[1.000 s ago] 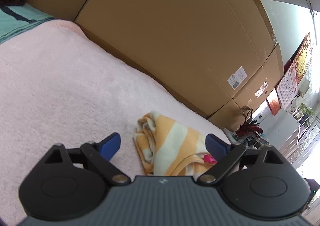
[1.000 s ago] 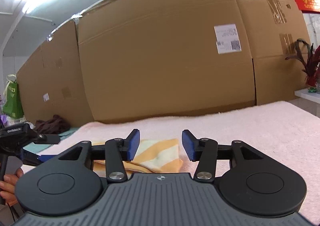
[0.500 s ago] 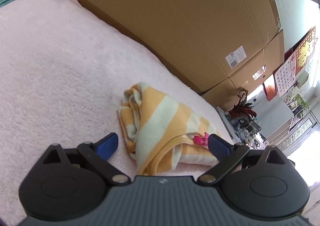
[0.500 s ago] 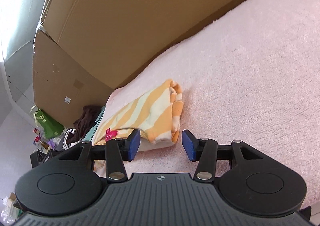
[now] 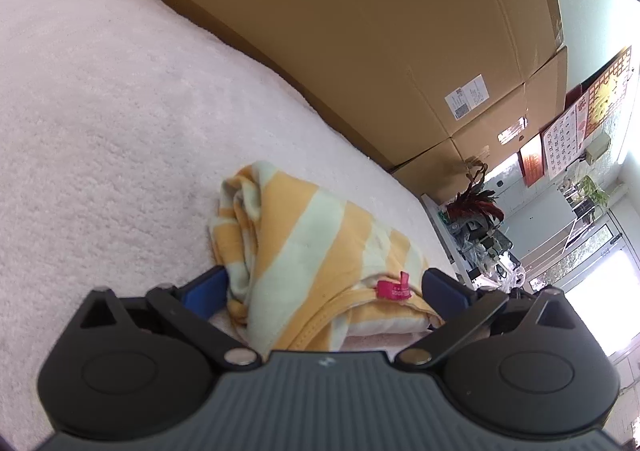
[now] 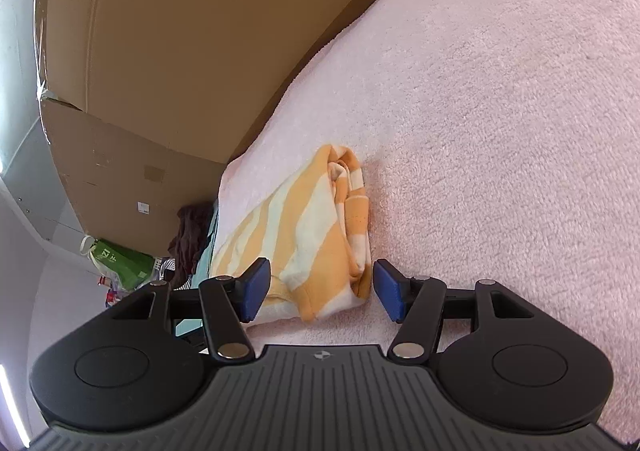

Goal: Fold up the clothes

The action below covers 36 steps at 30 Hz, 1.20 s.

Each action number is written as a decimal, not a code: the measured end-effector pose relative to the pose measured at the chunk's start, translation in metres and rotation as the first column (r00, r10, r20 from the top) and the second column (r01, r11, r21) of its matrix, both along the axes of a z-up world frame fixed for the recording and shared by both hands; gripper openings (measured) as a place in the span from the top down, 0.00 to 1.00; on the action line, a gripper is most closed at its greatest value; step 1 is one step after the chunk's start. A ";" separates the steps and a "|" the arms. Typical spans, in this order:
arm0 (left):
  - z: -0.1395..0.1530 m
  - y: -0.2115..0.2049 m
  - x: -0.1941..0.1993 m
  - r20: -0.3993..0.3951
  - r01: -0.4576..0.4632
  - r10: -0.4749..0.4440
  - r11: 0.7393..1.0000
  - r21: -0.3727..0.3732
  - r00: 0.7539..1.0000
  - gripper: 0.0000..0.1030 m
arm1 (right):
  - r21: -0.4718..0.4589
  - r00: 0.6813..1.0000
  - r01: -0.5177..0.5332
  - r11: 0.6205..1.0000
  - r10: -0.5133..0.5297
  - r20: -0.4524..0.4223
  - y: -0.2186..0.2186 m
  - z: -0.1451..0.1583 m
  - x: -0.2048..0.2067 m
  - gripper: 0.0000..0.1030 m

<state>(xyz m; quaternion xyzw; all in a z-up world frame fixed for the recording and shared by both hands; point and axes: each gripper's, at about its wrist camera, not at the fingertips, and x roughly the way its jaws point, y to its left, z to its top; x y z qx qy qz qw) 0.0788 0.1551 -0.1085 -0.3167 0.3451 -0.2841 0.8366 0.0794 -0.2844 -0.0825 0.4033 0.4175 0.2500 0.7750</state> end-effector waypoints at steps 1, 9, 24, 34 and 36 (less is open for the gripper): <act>-0.001 0.001 0.000 0.001 -0.001 0.001 1.000 -0.006 1.000 0.01 | -0.001 1.000 -0.005 1.000 0.005 0.001 0.002 0.000 0.003 0.42; 0.000 0.005 0.017 -0.055 0.008 -0.010 0.999 -0.037 0.998 0.01 | -0.010 1.000 -0.031 0.999 0.031 0.003 0.014 0.001 0.027 0.39; -0.002 -0.007 0.012 -0.002 -0.010 0.010 1.000 0.006 1.000 0.02 | -0.103 0.988 -0.068 0.992 0.081 0.128 0.014 -0.004 0.011 0.60; -0.005 -0.018 0.001 0.083 -0.097 0.091 0.993 0.065 0.992 0.17 | -0.124 0.982 -0.032 0.992 0.055 0.180 0.022 -0.007 0.011 0.60; -0.006 -0.015 0.001 0.081 -0.115 0.110 0.991 0.063 0.991 0.28 | -0.130 0.981 -0.022 0.991 0.046 0.188 0.024 -0.007 0.011 0.61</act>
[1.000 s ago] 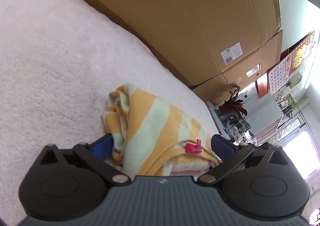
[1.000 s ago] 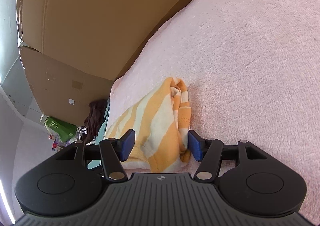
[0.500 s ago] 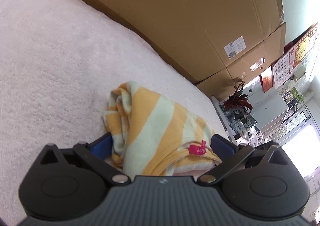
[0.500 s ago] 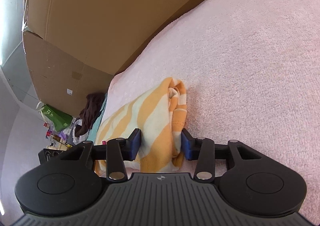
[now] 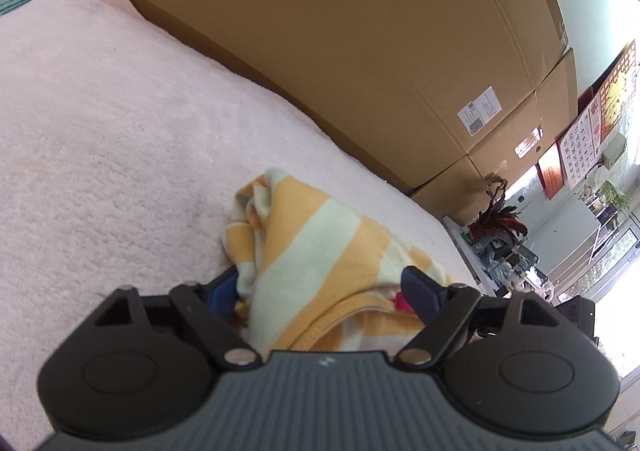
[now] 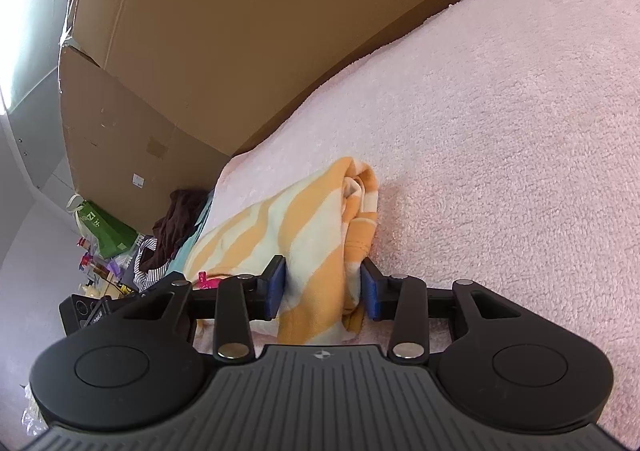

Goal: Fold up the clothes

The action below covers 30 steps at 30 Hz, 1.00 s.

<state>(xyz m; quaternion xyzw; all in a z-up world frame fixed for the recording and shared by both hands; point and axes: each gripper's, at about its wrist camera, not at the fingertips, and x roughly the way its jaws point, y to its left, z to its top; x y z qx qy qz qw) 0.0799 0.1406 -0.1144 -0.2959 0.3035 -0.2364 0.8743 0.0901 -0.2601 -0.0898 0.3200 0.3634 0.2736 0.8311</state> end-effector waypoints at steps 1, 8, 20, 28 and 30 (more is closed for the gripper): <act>0.000 0.001 0.001 -0.002 -0.006 0.006 1.000 -0.001 1.000 0.31 | -0.002 1.000 0.008 1.000 -0.008 0.003 0.001 0.000 0.000 0.61; 0.015 -0.004 0.011 0.058 -0.023 0.019 0.998 0.056 0.998 0.48 | -0.059 0.999 0.012 0.998 -0.009 0.046 0.014 0.018 0.005 0.64; 0.059 0.058 0.090 0.152 -0.141 0.133 0.989 0.041 0.979 0.58 | -0.079 0.987 -0.012 0.997 0.025 0.157 0.065 0.058 0.093 0.68; 0.059 0.123 0.148 0.198 -0.298 0.277 0.951 0.082 0.940 0.59 | -0.039 0.967 -0.024 0.999 0.033 0.251 0.138 0.055 0.168 0.69; 0.053 0.137 0.159 0.203 -0.334 0.309 0.937 0.103 0.929 0.59 | -0.036 0.966 -0.031 0.999 0.039 0.255 0.157 0.046 0.184 0.69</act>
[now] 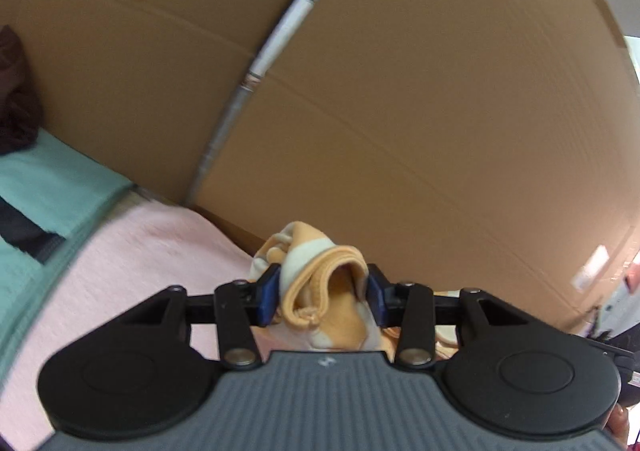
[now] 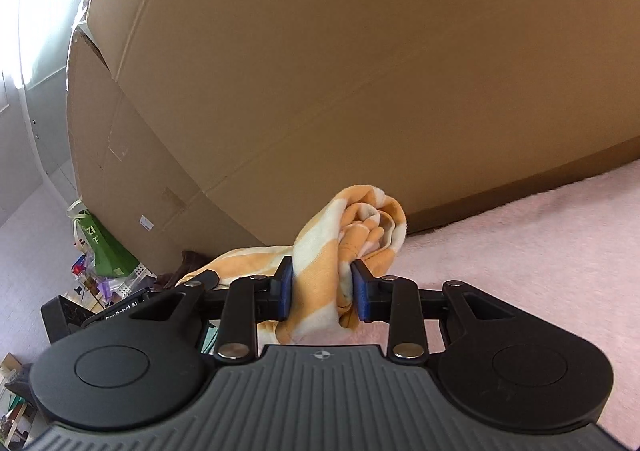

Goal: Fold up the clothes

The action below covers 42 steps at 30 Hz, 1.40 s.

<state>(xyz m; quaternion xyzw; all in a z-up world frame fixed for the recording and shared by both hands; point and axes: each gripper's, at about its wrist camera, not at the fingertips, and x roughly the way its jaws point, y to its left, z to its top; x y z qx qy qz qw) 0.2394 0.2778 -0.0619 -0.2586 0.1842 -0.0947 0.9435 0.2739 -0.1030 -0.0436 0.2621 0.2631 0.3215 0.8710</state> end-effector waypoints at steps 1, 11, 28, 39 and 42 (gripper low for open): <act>-0.004 0.006 0.004 0.004 -0.019 0.019 1.000 0.015 1.000 0.60 | -0.002 1.000 0.001 1.000 -0.001 0.003 0.008 -0.006 0.006 0.69; -0.041 0.037 0.014 -0.097 -0.048 0.047 0.999 -0.011 0.994 0.45 | -0.098 0.997 0.034 0.995 -0.041 -0.068 0.014 -0.047 0.007 0.63; -0.024 0.010 -0.007 -0.051 0.129 -0.123 0.979 0.156 0.991 0.22 | -0.168 0.991 0.133 0.977 -0.129 0.035 0.028 -0.015 -0.008 0.55; -0.008 0.024 -0.032 0.155 0.102 -0.108 0.994 0.043 0.982 0.27 | -0.125 0.974 0.227 0.966 -0.226 0.023 0.000 -0.033 -0.013 0.54; -0.009 0.011 -0.034 0.166 0.174 -0.182 0.983 0.061 0.969 0.20 | -0.111 0.973 0.214 0.971 -0.201 0.118 0.005 -0.020 -0.031 0.54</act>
